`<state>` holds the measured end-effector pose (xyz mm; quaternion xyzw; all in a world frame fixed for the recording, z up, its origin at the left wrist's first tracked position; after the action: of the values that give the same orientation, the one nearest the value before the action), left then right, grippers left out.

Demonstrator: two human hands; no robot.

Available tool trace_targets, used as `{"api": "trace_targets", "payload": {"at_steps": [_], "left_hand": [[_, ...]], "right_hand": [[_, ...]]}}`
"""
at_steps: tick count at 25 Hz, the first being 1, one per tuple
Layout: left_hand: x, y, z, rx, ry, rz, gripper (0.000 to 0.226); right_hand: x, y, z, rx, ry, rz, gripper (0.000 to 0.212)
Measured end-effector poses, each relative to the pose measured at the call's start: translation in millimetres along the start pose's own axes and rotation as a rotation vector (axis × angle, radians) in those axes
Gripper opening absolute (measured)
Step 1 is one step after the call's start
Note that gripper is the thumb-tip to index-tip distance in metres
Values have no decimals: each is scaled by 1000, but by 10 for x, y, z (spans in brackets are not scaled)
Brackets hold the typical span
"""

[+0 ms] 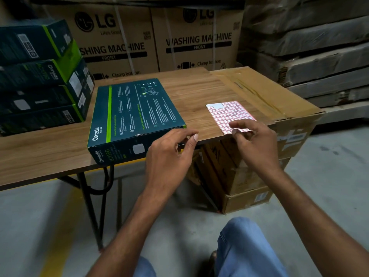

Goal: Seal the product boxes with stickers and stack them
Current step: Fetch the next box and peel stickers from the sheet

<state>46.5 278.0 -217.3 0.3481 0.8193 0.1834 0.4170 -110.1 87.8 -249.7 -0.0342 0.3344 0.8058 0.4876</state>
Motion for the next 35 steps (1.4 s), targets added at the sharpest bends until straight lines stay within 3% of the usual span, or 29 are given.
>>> {"api": "trace_targets", "payload": {"at_steps": [5,10,12,14,17,20,22,27,28,31,32,35], "left_hand": [[-12,-35,-42,-11,-32,-21,16],[80,507,-97,-188,-103,-259,16],[92,875,42,-263,13,-352,18],[108,1259,501,-191,280,-413,22],[148,1522,1203,143,613,-303,44],[254,1455,1388,358,703,-145,56],[310,1398,1389,355,684,-82,59],[347,1431,1446,204,683,-99,93],[326,1446,1442,223,696,-88,92],[231,1363,1425,412,750,21,34],[209,1344,1424,436,755,39,26],[234,1360,1466,450,747,-8,31]], "right_hand": [[30,-11,63,12,43,53,23],[-44,-296,548,2,202,142,21],[-72,-487,780,-22,246,226,23],[-167,-667,952,-50,197,303,28],[-391,-897,1057,-37,117,377,39],[-464,-1088,1085,47,123,446,41],[-417,-1115,1075,76,135,424,28],[-348,-998,1045,23,38,313,17],[-391,-977,1031,-11,-11,304,17],[-507,-1134,1003,-134,-216,452,41],[-511,-1222,1005,-173,-272,518,46],[-496,-1326,1035,-212,-306,568,32]]}}
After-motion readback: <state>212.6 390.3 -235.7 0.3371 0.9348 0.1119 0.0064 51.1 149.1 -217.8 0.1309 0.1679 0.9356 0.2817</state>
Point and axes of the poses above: each hand's wrist, its own x-axis away from the middle knuckle, its own y-axis out of the back of the hand, z = x × y, the point moved 8 cm from there along -x, towards the middle knuckle, and after that the axes turned 11 degrees about z, right-handed, at the moved point
